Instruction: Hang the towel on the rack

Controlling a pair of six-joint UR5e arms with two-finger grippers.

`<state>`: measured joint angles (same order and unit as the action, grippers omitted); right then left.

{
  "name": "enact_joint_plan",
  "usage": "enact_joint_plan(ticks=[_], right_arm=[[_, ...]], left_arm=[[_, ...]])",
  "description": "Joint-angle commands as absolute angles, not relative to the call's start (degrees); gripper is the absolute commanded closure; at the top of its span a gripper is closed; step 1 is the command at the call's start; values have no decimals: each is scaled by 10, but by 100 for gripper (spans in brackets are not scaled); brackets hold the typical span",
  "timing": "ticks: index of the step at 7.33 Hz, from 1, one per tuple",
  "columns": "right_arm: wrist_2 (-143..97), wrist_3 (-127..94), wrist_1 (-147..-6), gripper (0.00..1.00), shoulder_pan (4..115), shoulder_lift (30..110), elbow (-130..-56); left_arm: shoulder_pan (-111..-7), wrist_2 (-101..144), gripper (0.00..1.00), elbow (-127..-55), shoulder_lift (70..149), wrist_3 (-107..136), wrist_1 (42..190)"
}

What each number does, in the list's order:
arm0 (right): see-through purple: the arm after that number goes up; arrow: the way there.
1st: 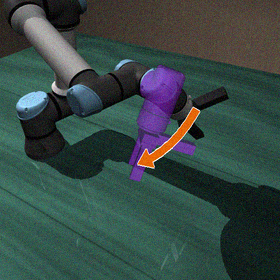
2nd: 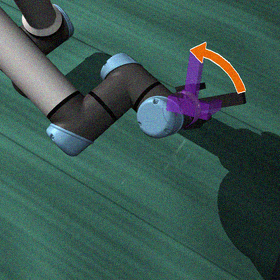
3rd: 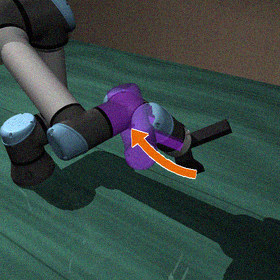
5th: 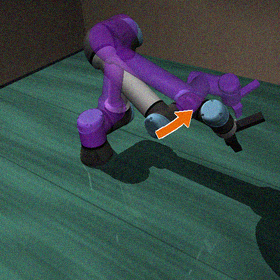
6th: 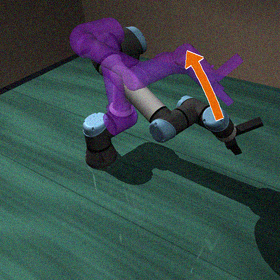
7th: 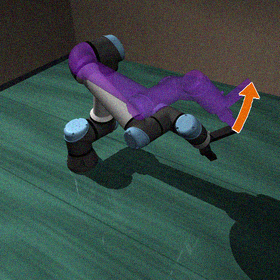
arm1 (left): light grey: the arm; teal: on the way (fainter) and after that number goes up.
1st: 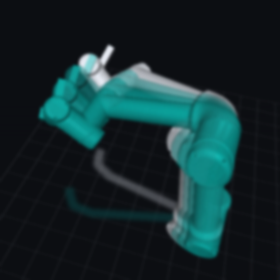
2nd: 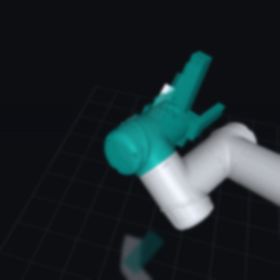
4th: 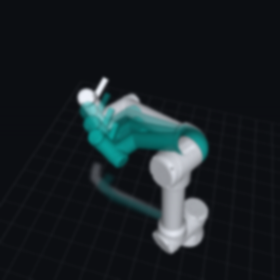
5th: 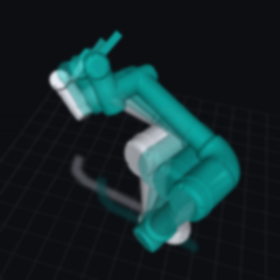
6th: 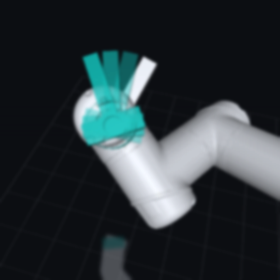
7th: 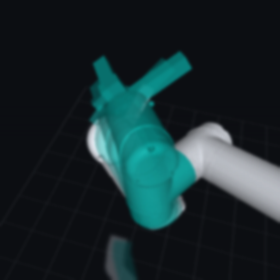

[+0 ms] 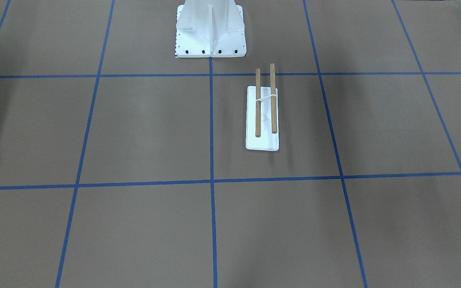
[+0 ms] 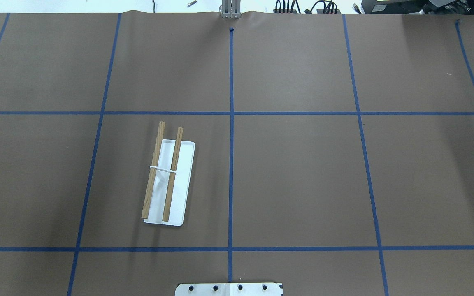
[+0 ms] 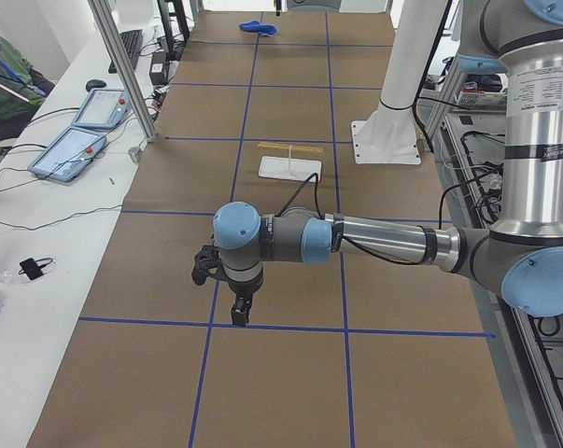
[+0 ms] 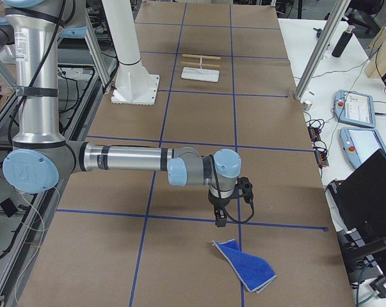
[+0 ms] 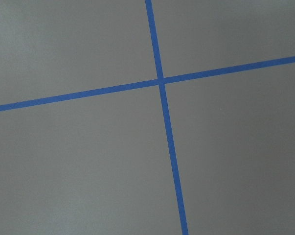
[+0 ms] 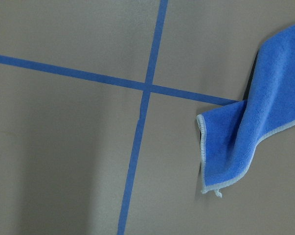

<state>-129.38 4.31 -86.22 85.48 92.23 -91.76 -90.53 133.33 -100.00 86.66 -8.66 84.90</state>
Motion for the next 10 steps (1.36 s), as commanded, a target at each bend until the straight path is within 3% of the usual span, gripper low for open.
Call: enact_joint_plan(ticks=[1,4,6,8,10], right_arm=[[-1294,43,-862,0,854,923,-918],[-1315,40,-817,0,854,916,-937],[-1317,40,-743,0,854,923,-926],[-1312,49,-690,0,854,921,-835],[-1299,49,-561,0,854,914,-708]], left_arm=[[-905,1333,2,-1004,869,-87,850],[-905,1333,2,-1048,875,-87,867],[-904,1332,2,-1020,876,-84,997],[-901,1334,2,-970,893,-35,1047],[-899,1350,2,-969,892,-22,1048]])
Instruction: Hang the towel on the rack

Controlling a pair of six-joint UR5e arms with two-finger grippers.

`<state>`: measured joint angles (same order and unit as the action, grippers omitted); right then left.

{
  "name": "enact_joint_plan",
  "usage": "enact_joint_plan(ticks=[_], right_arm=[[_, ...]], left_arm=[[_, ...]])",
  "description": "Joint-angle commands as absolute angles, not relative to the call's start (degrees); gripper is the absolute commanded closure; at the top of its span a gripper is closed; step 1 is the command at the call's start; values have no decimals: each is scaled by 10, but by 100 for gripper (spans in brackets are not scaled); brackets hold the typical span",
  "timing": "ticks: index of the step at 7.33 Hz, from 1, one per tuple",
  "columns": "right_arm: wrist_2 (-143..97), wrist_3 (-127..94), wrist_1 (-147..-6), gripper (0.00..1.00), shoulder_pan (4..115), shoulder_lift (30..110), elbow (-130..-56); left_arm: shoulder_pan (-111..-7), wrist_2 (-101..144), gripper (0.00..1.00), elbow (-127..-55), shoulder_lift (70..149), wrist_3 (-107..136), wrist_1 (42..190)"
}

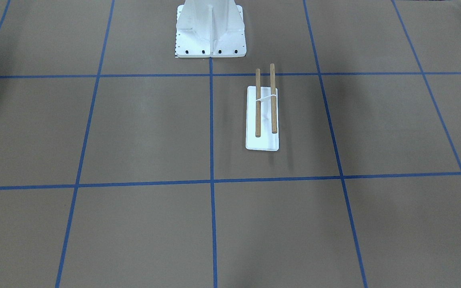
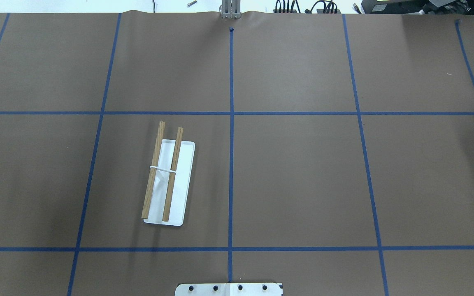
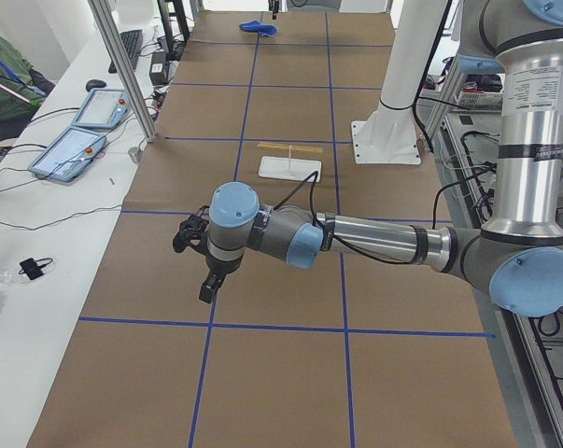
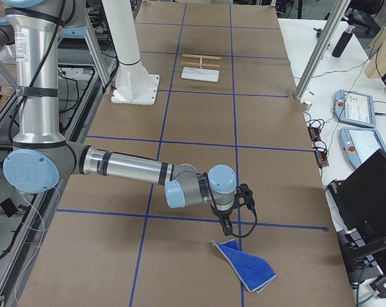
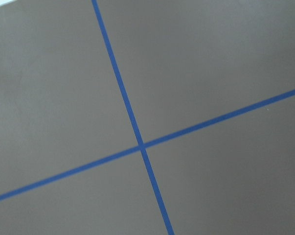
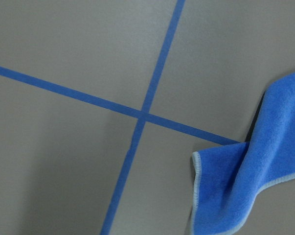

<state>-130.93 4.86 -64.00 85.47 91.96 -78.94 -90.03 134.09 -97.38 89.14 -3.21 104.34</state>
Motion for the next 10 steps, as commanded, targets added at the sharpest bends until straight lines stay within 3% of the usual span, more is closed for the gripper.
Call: enact_joint_plan(ticks=[1,5,6,7,8,10], right_arm=[[-1276,48,-519,0,840,912,-669],[-1220,48,-515,1,794,891,-649],[-1211,49,-513,40,793,889,-646],[-1203,52,-514,93,792,883,-646],[-1187,58,-514,100,791,876,-646],[-1175,79,-514,100,790,875,-644]], left_arm=[[-900,1350,2,-969,892,-22,1049],[-900,1357,2,-969,891,-22,1049],[-899,1357,2,-968,891,-23,1049],[-899,1357,2,-968,891,-23,1049],[-899,1358,2,-968,891,-23,1049],[-899,1358,2,-968,890,-23,1049]])
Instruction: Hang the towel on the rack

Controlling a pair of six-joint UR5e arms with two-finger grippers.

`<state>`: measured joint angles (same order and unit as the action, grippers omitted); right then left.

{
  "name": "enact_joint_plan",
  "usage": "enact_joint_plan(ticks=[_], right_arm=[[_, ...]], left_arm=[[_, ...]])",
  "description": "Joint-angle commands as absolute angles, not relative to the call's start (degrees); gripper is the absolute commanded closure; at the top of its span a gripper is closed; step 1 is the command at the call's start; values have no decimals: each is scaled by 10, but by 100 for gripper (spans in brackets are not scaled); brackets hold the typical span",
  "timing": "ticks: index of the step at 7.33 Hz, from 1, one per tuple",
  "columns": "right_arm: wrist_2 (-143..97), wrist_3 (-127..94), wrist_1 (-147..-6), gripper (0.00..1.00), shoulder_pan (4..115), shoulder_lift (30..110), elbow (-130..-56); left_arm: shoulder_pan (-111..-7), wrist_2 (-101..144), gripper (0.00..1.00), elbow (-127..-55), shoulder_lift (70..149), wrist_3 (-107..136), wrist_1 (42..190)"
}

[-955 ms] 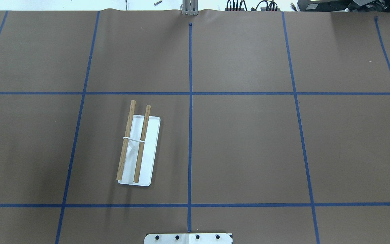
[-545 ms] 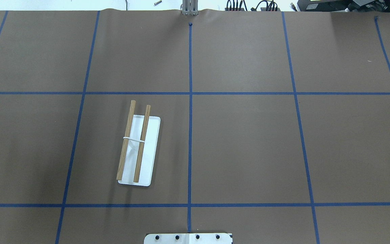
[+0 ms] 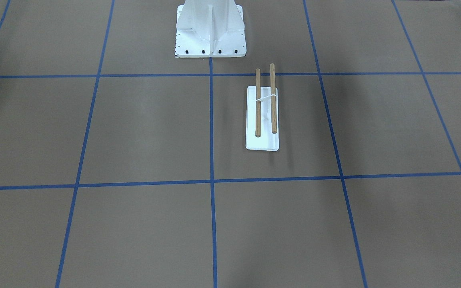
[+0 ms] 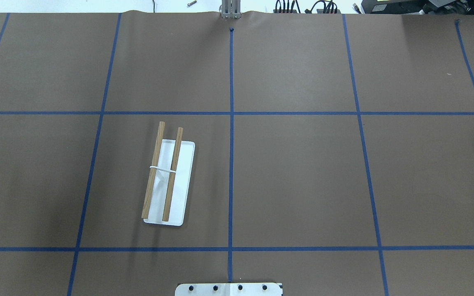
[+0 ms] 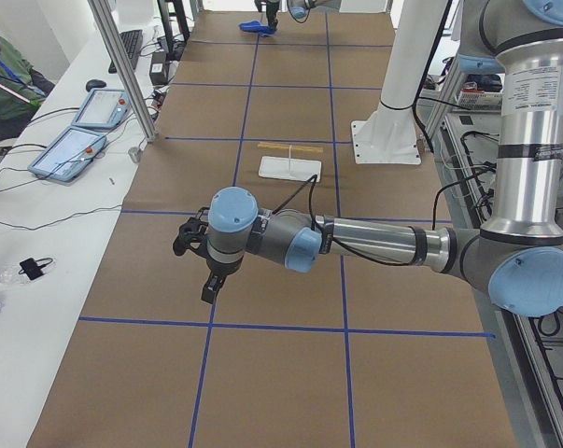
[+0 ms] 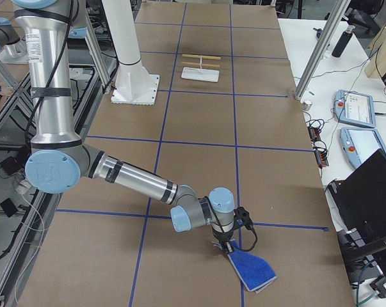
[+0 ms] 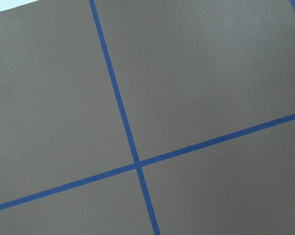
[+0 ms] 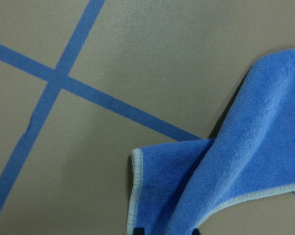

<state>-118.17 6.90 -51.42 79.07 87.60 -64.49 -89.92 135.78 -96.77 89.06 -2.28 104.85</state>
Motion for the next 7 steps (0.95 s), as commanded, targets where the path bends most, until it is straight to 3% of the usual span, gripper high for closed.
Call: enact_joint_plan(ticks=[1,4,7], right_arm=[[-1179,78,-515,100,790,874,-646],[-1269,69,-576,100,838,837,-666],[-1297,64,-760,100,856,832,-849]], left_arm=[[-899,1358,2,-968,891,-23,1049],[-899,1358,2,-968,891,-22,1049],[-898,1373,2,-961,885,-26,1121]])
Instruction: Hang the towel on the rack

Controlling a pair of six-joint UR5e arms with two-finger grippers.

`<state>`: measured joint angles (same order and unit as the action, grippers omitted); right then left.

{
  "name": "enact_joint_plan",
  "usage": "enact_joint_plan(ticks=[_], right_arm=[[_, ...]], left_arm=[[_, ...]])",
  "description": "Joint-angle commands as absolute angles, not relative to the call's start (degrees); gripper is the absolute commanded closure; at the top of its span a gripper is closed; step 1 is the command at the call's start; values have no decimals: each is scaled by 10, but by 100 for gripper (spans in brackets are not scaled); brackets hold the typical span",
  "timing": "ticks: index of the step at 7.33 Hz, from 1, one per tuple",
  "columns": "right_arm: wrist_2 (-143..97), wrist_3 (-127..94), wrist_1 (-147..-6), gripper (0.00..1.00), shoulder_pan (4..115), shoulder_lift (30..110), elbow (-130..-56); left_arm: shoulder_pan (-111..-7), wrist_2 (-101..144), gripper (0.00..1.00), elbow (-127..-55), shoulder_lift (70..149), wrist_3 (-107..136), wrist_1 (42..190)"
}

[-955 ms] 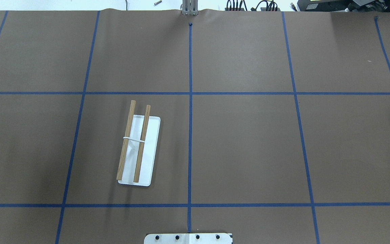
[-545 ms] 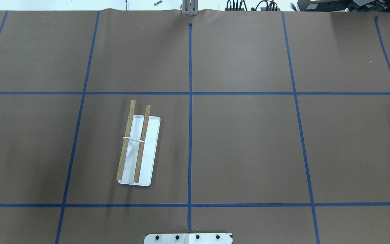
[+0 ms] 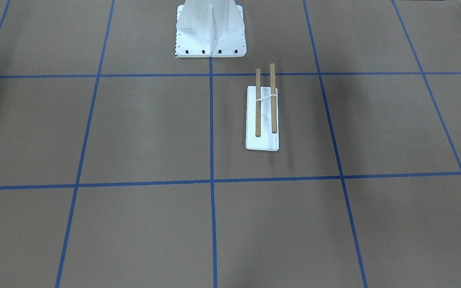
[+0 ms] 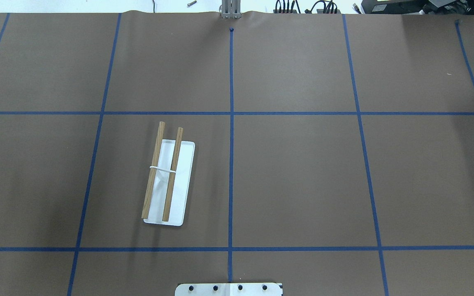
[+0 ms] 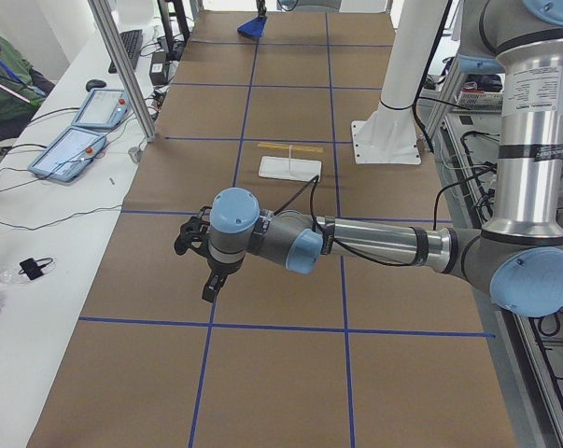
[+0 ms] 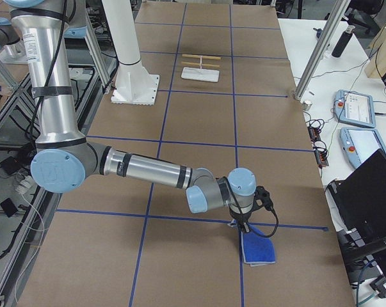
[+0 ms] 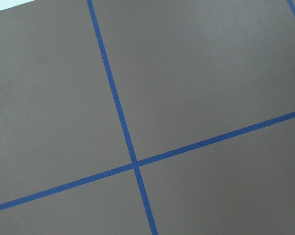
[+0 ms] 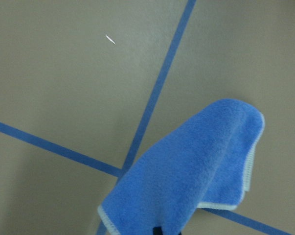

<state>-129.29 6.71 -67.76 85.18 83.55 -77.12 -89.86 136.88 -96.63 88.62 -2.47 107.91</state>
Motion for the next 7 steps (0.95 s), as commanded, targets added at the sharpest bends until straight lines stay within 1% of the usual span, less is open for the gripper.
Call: enact_joint_plan(ticks=[1,2,4,5,7], right_arm=[[-1299,39,-787,100,856,825,-890],[-1302,12,-788,100,843,825,-920],[-1302,-85,-787,100,793,822,-978],[-1301,-155,-785,100,757,818,-1010],[-1298,-263,-783,100,696,817,-1072]], left_arm=[[-898,1373,2,-935,885,-25,1168],[-897,1375,2,-918,885,-19,1211],[-868,1375,2,-918,903,22,1216],[-861,1375,2,-918,933,100,1218],[-800,1386,2,-920,990,264,1254]])
